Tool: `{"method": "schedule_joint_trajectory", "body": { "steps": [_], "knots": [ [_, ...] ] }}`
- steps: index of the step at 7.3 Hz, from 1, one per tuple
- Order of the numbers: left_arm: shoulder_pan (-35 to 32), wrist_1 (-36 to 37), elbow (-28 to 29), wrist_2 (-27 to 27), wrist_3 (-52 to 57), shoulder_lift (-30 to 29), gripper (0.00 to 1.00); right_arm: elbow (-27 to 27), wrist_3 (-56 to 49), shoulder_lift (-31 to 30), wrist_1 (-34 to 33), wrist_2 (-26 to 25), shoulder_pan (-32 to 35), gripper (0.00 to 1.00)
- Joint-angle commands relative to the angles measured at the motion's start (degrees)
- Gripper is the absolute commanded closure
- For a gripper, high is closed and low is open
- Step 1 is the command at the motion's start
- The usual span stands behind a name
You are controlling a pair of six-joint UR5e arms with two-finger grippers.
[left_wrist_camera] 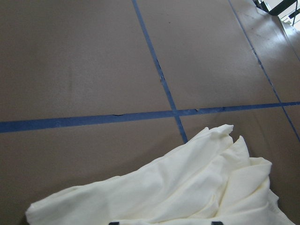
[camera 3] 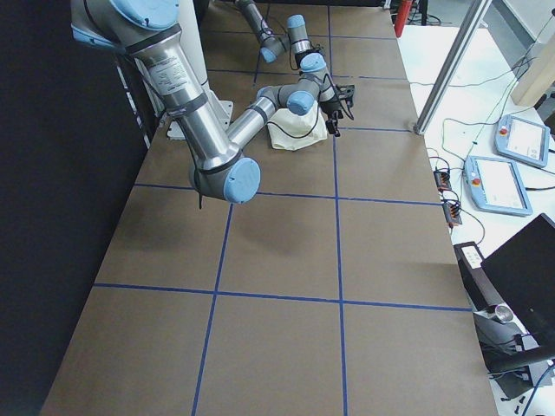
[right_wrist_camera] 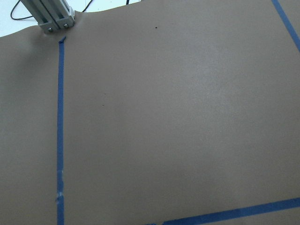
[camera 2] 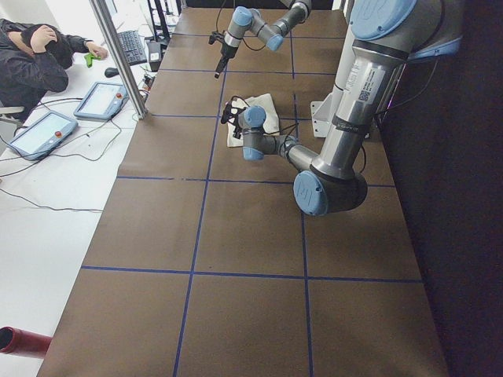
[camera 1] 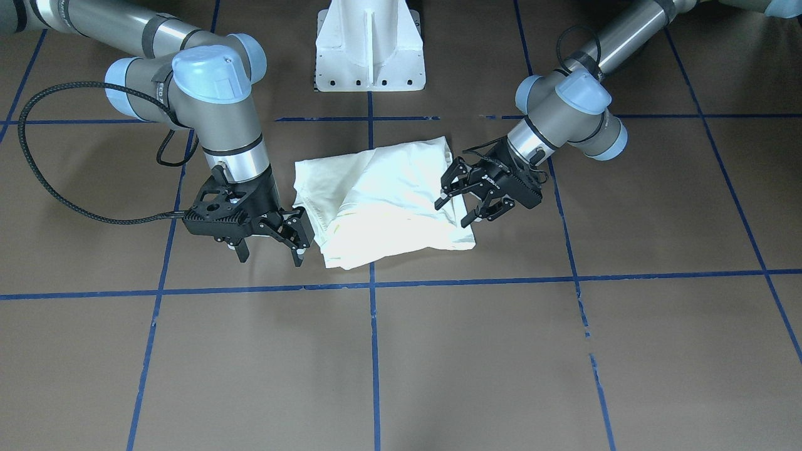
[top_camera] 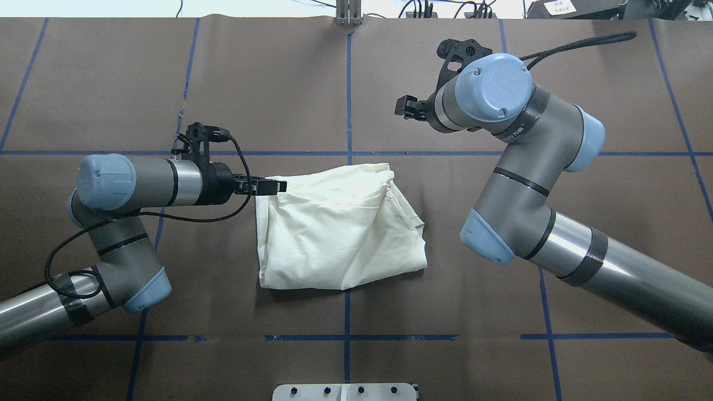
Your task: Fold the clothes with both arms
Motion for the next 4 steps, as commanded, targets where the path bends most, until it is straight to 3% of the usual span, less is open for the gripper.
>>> {"method": "schedule_joint_trajectory", "body": {
  "steps": [1, 4],
  "knots": [
    [-0.1, -1.61, 2.28, 0.06, 8.17, 0.02, 0.36, -0.03, 0.0, 0.0, 0.0, 0.0, 0.0, 0.0],
    [0.42, -3.64, 4.13, -0.03, 8.92, -0.16, 0.4, -0.03, 0.0, -0.09, 0.0, 0.0, 0.0, 0.0]
  ]
}}
